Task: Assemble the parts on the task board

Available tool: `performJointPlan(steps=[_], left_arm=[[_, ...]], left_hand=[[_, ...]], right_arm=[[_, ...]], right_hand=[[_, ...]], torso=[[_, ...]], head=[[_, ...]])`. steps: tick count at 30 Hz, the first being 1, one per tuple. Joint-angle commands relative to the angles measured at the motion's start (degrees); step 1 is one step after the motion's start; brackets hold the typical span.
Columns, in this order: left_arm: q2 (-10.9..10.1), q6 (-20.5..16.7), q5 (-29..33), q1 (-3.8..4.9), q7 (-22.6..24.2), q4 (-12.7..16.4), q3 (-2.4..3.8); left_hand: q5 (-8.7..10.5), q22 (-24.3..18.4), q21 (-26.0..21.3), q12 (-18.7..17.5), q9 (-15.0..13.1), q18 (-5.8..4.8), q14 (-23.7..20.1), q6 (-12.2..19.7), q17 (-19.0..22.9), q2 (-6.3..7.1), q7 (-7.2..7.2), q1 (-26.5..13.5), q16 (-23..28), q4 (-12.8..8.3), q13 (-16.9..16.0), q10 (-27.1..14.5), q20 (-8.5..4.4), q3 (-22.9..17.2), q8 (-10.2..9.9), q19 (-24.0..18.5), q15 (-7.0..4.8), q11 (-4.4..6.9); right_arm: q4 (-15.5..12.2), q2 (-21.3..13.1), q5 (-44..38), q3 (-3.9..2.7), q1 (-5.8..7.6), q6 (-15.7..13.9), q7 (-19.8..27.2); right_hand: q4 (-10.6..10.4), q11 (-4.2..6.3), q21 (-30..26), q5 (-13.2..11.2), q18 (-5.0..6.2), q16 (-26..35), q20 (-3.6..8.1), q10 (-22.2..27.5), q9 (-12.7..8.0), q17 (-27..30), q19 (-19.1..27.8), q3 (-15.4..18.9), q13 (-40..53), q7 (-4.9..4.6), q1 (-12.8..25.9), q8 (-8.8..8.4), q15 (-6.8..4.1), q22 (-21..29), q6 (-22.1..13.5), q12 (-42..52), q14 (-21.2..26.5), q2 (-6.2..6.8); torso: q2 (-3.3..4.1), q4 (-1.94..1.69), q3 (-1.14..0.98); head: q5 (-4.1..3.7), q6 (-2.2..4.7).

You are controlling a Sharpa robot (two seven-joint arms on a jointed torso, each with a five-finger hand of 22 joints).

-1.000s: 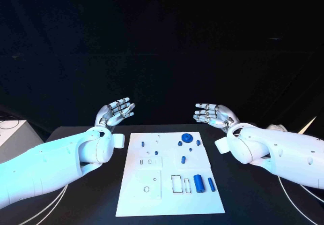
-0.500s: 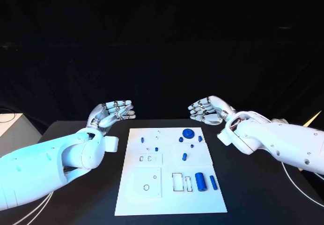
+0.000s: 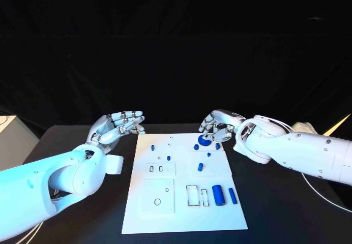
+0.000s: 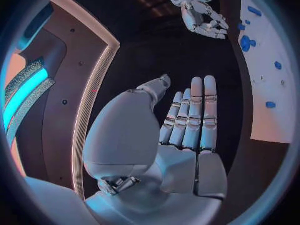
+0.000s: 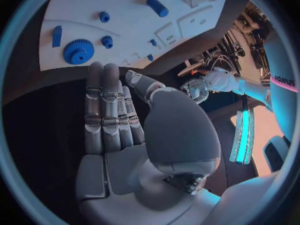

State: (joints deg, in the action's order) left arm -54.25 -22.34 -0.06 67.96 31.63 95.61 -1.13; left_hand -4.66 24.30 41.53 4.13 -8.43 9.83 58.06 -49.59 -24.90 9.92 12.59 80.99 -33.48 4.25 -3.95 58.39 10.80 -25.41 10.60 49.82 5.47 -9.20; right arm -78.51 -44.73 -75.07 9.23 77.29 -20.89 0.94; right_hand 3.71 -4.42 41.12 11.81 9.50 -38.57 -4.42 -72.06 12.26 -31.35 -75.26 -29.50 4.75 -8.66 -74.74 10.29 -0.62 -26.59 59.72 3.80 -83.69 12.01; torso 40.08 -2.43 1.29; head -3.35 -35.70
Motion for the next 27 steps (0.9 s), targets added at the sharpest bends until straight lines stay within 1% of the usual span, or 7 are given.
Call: performJointPlan(steps=[1, 3, 5, 10, 13, 19, 27], left_arm=[[-0.4, 2.2, -0.6, 0.18, -0.2, 1.2, 0.13], [-0.7, 2.3, -0.6, 0.23, -0.3, 1.8, 0.19], [-0.9, 2.3, -0.6, 0.27, -0.4, 2.2, 0.22], [-1.1, 2.4, -0.6, 0.35, -0.5, 2.8, 0.27], [-1.2, 2.5, -0.6, 0.39, -0.7, 2.9, 0.29], [-1.2, 2.7, -0.6, 0.49, -0.9, 3.0, 0.31], [-1.4, 2.7, -0.5, 0.7, -1.1, 3.0, 0.32]], left_hand=[[0.33, 1.1, 1.6, -0.2, 0.1, 0.37, -0.4, 0.2, -0.7, -0.04, -0.12, -0.6, -1.4, -0.1, 0.1, 0.2, 0.08, -0.5, 0.2, -0.9, 0.0, -0.08], [0.35, 2.2, 3.2, -0.2, 0.1, 0.42, -0.9, 0.3, -1.3, 0.02, -0.15, -1.0, -2.7, -0.4, 0.1, 0.1, 0.15, -0.9, 0.2, -1.8, 0.0, -0.08], [0.34, 2.8, 4.1, -0.3, 0.1, 0.42, -1.8, 0.4, -1.5, 0.09, -0.17, -1.1, -3.1, -0.7, 0.1, -0.3, 0.25, -1.1, 0.1, -2.3, 0.15, -0.15], [0.37, 4.2, 6.2, -0.4, 0.1, 0.45, -4.8, 0.7, -2.3, 0.03, -0.04, -1.6, -5.0, -1.2, 0.2, -2.1, 0.73, -1.3, 0.1, -3.7, 0.71, -0.57], [0.35, 4.8, 7.2, -0.4, 0.1, 0.51, -6.1, 0.8, -2.6, -0.08, -0.05, -1.8, -6.2, -1.5, 0.2, -3.0, 0.97, -1.3, 0.1, -4.3, 0.91, -0.73], [0.36, 5.1, 7.6, -0.3, 0.1, 0.52, -6.6, 0.9, -2.8, -0.13, -0.02, -1.9, -6.6, -1.6, 0.2, -3.3, 1.07, -1.3, 0.1, -4.5, 0.99, -0.8], [0.37, 5.1, 7.7, -0.3, 0.1, 0.53, -6.7, 0.9, -2.8, -0.15, 0.0, -1.9, -6.8, -1.7, 0.2, -3.4, 1.09, -1.3, 0.1, -4.6, 1.0, -0.82]], right_arm=[[0.3, 0.5, -8.6, -0.03, -0.12, 2.9, -4.5], [0.6, 1.0, -9.5, -0.03, -0.19, 3.1, -5.3], [0.8, 1.4, -9.9, -0.03, -0.28, 3.2, -5.8], [0.9, 2.2, -10.5, -0.03, -0.42, 3.2, -7.0], [1.0, 2.6, -11.1, -0.03, -0.49, 3.3, -7.7], [1.3, 3.1, -12.1, -0.01, -0.66, 4.8, -8.7], [1.4, 3.5, -13.6, 0.01, -1.13, 7.0, -10.3]], right_hand=[[-0.4, -0.25, 14.5, 1.5, -2.56, -16.2, 0.24, 0.7, 0.6, -15.1, -3.9, -1.7, 0.2, -0.04, 0.4, -0.53, 0.22, -17.2, -0.4, -0.2, -3.3, 1.06], [-1.2, -0.41, 27.0, 1.0, -4.54, -30.8, -0.36, 1.7, 1.9, -29.7, -6.2, -3.4, 0.6, -0.33, 1.3, -0.89, 0.5, -32.7, -1.2, -0.2, -2.9, 2.2], [-1.7, -0.48, 31.7, 0.6, -5.29, -35.4, -0.72, 2.0, 2.6, -34.5, -7.3, -3.8, 0.8, -0.5, 1.6, -0.99, 0.64, -38.8, -1.5, -0.2, -3.0, 2.55], [-2.3, -0.84, 36.4, 0.5, -6.16, -37.7, -1.18, 3.2, 3.2, -36.5, -8.9, -3.9, 1.0, -0.66, 2.0, -1.17, 0.86, -45.0, -2.1, -0.2, -2.9, 2.86], [-2.6, -1.16, 37.5, 0.6, -6.32, -38.2, -1.46, 5.0, 3.7, -36.7, -9.3, -3.6, 0.9, -0.78, 2.1, -1.15, 1.1, -46.3, -2.2, -0.3, -2.7, 3.17], [-2.8, -1.3, 37.4, 0.3, -6.19, -38.6, -1.69, 6.5, 4.0, -36.8, -9.0, -3.0, 0.9, -0.75, 2.1, -1.14, 1.25, -46.0, -2.3, -0.1, -2.5, 3.1], [-2.9, -1.32, 37.5, 0.0, -6.17, -38.7, -1.77, 7.1, 4.3, -36.7, -9.0, -2.6, 1.0, -0.68, 2.0, -1.04, 1.28, -46.1, -2.2, 0.0, -2.4, 3.0]], torso=[[1.22, -0.64, 0.23], [1.58, -0.84, 0.28], [1.87, -1.02, 0.37], [2.46, -1.29, 0.5], [2.7, -1.47, 0.58], [3.13, -1.74, 0.7], [3.63, -1.9, 0.74]], head=[[-0.56, 0.07], [-0.81, 0.04], [-1.17, 0.0], [-1.4, 0.16], [-1.51, 0.18], [-1.7, 0.23], [-1.89, 0.28]])
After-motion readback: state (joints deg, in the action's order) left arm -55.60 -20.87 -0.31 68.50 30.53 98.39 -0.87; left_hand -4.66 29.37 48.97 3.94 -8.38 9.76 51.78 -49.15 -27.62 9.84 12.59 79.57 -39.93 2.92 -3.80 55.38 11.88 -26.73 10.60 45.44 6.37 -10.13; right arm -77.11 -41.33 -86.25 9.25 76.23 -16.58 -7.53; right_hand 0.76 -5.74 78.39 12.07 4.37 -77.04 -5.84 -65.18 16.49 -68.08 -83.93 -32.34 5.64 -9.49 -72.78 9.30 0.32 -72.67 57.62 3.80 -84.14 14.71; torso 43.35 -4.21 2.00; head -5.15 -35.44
